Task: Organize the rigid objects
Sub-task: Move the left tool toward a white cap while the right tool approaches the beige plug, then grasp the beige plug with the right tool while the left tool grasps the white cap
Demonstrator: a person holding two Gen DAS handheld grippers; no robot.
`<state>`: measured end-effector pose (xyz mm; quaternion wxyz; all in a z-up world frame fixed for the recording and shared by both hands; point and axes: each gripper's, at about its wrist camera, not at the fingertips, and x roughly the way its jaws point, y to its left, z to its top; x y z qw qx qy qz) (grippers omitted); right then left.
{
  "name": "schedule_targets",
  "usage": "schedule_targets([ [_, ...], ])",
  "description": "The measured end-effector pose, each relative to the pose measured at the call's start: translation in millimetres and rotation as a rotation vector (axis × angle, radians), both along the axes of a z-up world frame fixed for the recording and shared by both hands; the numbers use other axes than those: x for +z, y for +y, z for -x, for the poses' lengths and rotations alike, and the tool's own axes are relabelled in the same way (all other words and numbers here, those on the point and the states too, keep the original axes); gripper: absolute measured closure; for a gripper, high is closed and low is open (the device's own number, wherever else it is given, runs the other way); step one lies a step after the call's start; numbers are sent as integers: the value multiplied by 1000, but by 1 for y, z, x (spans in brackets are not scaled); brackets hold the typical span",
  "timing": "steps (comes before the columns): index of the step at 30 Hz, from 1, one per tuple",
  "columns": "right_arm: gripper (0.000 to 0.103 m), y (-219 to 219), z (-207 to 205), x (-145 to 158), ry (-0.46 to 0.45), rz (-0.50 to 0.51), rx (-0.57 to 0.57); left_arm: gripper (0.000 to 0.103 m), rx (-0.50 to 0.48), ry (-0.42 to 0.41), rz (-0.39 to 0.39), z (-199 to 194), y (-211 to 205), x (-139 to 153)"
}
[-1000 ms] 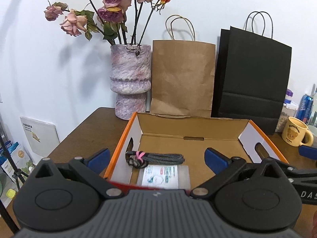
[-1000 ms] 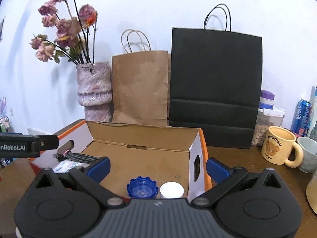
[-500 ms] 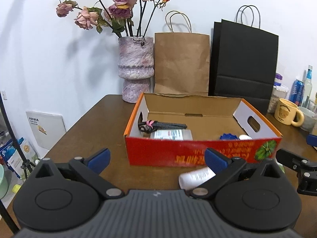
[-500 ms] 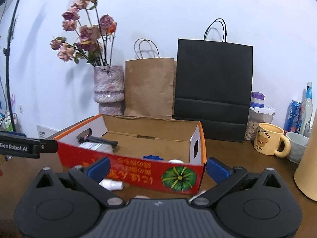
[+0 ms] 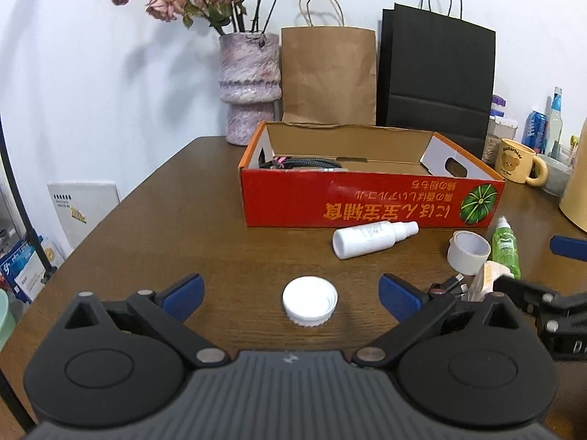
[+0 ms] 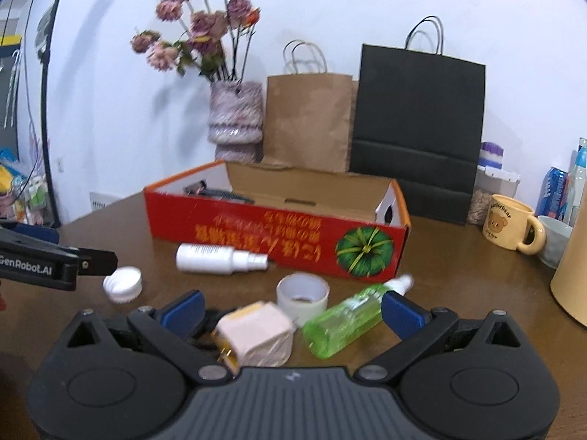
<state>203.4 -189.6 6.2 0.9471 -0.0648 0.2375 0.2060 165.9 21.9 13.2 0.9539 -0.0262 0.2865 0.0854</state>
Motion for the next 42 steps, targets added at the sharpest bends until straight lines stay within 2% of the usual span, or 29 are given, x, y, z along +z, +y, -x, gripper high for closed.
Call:
schedule_targets([
  [8, 12, 14, 6, -12, 35, 50, 59, 0, 7, 3, 33, 3, 6, -5],
  [10, 14, 16, 3, -13, 49, 48, 69, 0, 7, 2, 36, 3, 7, -6],
  [15, 27, 15, -10, -17, 107, 12, 81, 0, 5, 5, 38, 3, 7, -7],
  [19, 30, 18, -18, -20, 137, -1, 87, 0, 6, 9, 32, 3, 5, -7],
  [20, 34, 19, -19, -20, 144, -3, 92, 0, 6, 10, 30, 3, 4, -8],
  [21, 52, 19, -21, -21, 150, 0, 92, 0, 6, 11, 29, 3, 4, -8],
  [25, 51, 18, -19, -21, 149, 4, 84, 0, 6, 19, 28, 1, 4, -10],
  [30, 51, 18, -7, -17, 92, 11, 82, 0, 11, 39, 25, -3, 4, -13],
  [42, 51, 1, 3, -2, 16, -63, -5, 0, 27, 120, -17, -25, -1, -29],
])
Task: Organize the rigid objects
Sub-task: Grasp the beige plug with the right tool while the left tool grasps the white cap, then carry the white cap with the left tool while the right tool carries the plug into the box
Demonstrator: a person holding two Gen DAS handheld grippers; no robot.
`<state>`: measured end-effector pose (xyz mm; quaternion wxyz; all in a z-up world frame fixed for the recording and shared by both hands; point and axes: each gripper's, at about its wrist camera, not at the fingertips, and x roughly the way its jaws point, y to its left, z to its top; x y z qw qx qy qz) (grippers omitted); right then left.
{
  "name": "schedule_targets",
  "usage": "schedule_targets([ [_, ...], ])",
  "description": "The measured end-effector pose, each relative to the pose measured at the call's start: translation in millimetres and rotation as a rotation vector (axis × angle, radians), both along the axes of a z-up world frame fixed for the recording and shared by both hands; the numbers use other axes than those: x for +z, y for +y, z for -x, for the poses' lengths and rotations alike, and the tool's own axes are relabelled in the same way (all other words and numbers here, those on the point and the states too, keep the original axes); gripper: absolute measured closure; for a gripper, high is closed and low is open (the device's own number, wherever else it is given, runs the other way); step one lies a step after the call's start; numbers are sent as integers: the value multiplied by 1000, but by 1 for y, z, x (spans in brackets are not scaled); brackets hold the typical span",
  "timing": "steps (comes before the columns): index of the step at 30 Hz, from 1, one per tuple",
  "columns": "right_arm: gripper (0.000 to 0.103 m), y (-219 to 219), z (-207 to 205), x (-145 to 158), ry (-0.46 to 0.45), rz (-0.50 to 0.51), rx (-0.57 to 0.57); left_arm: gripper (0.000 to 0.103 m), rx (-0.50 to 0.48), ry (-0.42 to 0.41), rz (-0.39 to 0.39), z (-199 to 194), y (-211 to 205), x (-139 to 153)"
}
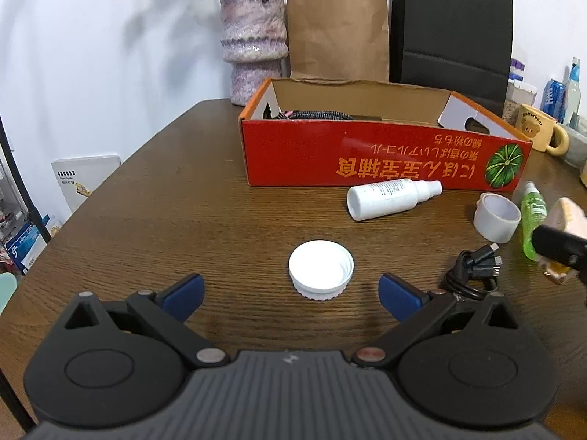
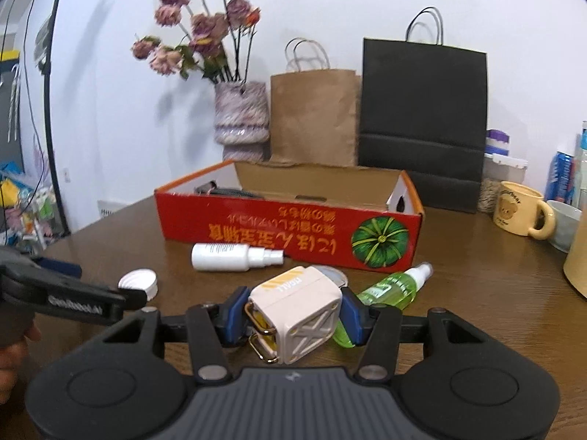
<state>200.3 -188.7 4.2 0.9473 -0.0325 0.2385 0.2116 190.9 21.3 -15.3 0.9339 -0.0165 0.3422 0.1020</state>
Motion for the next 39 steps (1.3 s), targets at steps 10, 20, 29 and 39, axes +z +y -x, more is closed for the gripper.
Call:
schedule_targets([
  [10, 51, -1, 1, 1, -9, -5, -9, 0, -4, 11, -37, -18, -8, -8],
  [20, 51, -3, 0, 1, -11, -4, -20, 62, -64, -12, 10, -11, -10, -5],
  [29, 51, -4, 0, 1, -19, -4, -31, 62, -52, -18, 36, -7, -7, -1],
  [39, 51, -6, 3, 5, -35, -15, -38, 62, -49, -85, 26, 3, -11, 12],
])
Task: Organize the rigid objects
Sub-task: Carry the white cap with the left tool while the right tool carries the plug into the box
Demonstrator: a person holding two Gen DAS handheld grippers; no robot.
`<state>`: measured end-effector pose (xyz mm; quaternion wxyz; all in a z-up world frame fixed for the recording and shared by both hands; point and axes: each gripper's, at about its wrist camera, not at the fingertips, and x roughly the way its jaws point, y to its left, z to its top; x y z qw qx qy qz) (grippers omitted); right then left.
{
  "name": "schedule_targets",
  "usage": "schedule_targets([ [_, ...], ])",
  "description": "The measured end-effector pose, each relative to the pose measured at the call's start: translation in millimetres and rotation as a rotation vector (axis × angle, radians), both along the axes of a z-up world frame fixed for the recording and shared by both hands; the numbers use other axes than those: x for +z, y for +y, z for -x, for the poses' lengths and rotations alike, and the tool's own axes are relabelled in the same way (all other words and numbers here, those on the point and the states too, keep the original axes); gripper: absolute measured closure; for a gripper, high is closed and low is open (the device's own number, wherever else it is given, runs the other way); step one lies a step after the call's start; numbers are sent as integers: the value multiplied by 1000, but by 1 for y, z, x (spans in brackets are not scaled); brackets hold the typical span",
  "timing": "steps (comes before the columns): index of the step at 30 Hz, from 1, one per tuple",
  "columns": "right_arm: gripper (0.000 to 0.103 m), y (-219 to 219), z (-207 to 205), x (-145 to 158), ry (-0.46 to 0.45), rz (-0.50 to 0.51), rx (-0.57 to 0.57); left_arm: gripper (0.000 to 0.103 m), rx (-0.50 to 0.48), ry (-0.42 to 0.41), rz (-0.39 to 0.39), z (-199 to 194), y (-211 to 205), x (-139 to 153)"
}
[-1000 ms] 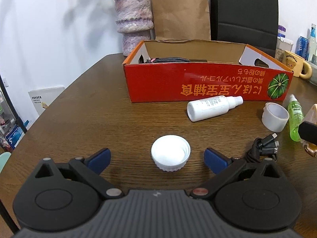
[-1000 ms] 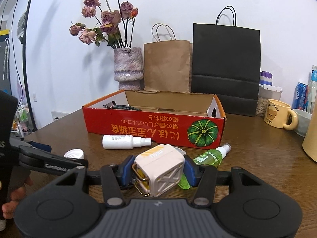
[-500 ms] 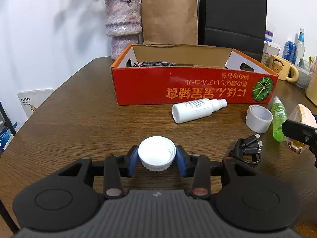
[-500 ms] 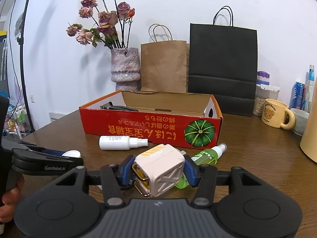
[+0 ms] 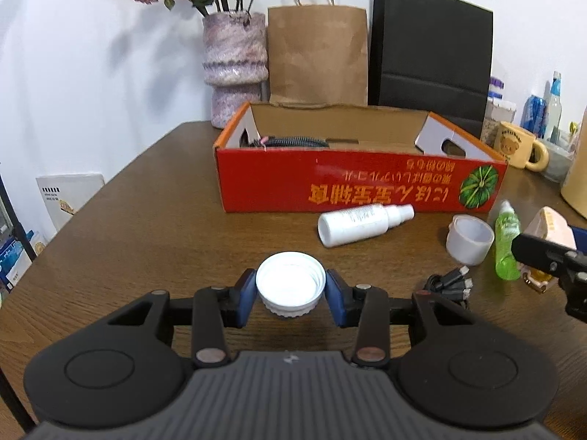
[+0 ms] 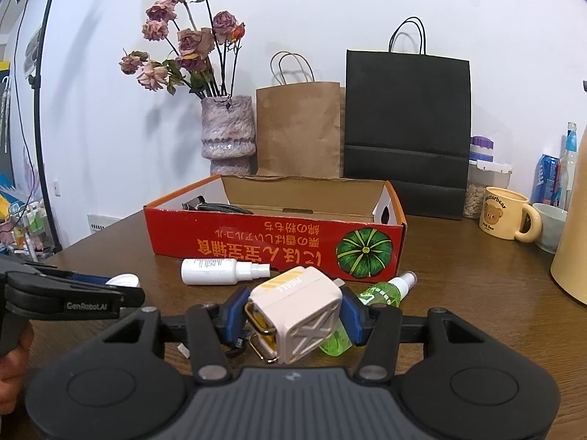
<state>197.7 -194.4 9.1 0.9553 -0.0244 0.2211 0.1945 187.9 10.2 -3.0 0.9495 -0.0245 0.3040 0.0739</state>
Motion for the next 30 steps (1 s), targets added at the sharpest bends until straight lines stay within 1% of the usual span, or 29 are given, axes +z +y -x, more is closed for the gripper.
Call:
schedule_targets([
  [3, 51, -1, -1, 3, -6, -7, 0, 62, -2, -25, 20, 2, -1, 10],
  [8, 51, -4, -6, 12, -16, -25, -9, 62, -20, -72, 10, 2, -10, 31],
  [14, 51, -3, -17, 28, -49, -44, -19, 62, -29, -128, 0, -8, -18, 55],
  [20, 51, 0, -32, 45, -77, -57, -30, 62, -15, -175, 13, -25, -23, 74],
  [25, 51, 7, -48, 55, -106, -58, -35, 62, 2, -199, 47, -45, -22, 83],
  [30, 51, 15, -71, 60, -121, -69, -48, 62, 23, -226, 53, -64, -21, 88],
])
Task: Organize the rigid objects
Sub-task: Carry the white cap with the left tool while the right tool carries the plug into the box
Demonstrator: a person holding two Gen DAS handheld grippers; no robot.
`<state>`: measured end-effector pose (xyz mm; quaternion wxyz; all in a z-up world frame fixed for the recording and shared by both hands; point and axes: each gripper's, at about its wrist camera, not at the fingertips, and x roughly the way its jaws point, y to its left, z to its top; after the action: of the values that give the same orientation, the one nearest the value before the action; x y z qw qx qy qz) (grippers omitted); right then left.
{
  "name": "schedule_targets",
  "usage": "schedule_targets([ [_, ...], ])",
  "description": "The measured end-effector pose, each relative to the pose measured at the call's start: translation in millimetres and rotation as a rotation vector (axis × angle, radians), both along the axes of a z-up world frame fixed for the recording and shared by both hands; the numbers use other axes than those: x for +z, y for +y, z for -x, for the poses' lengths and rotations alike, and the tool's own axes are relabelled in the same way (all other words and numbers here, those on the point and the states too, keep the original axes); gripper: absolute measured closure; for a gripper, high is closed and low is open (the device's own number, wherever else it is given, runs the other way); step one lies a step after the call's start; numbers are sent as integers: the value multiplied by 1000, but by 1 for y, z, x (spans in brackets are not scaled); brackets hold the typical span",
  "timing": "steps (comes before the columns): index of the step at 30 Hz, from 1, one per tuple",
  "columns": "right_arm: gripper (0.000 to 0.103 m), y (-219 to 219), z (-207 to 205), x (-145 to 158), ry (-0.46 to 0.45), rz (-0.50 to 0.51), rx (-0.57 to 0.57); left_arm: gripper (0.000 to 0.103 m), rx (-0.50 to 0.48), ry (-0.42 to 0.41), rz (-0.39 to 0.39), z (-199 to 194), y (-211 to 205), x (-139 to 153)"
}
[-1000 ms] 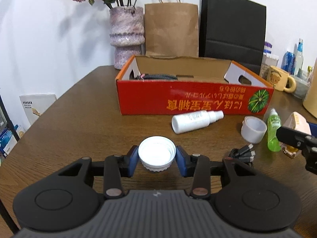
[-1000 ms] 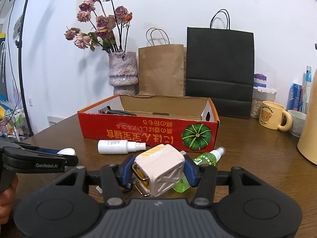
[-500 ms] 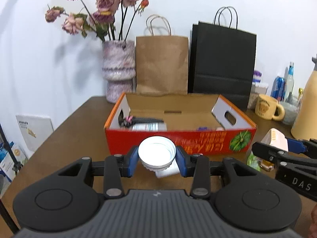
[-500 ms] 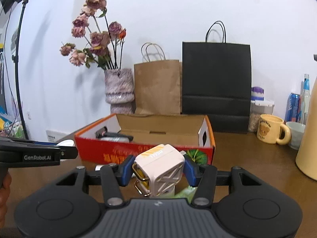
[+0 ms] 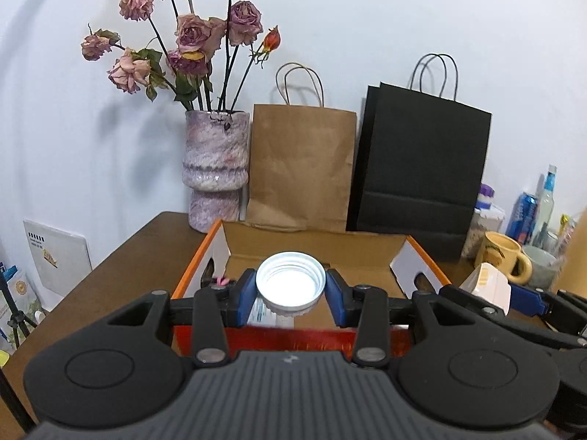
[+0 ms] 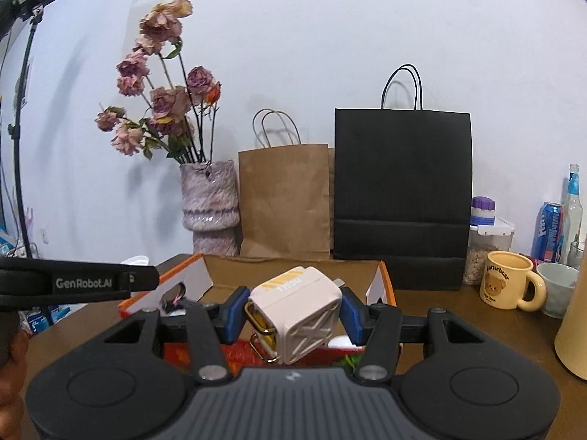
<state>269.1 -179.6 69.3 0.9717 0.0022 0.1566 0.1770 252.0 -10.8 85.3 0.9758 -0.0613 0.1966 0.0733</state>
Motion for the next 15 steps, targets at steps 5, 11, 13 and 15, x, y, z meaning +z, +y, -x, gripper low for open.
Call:
schedule_targets([
  [5, 51, 9, -27, -2, -6, 9, -12, 62, 32, 0, 13, -25, 6, -3],
  [11, 51, 12, -64, -5, 12, -10, -24, 62, 57, 21, 14, -58, 13, -10],
  [13, 51, 13, -77, -7, 26, -12, -23, 62, 59, 30, 8, -69, 14, -13],
  [15, 51, 13, -89, -10, 43, -11, -22, 62, 59, 42, 3, -79, 15, -17],
])
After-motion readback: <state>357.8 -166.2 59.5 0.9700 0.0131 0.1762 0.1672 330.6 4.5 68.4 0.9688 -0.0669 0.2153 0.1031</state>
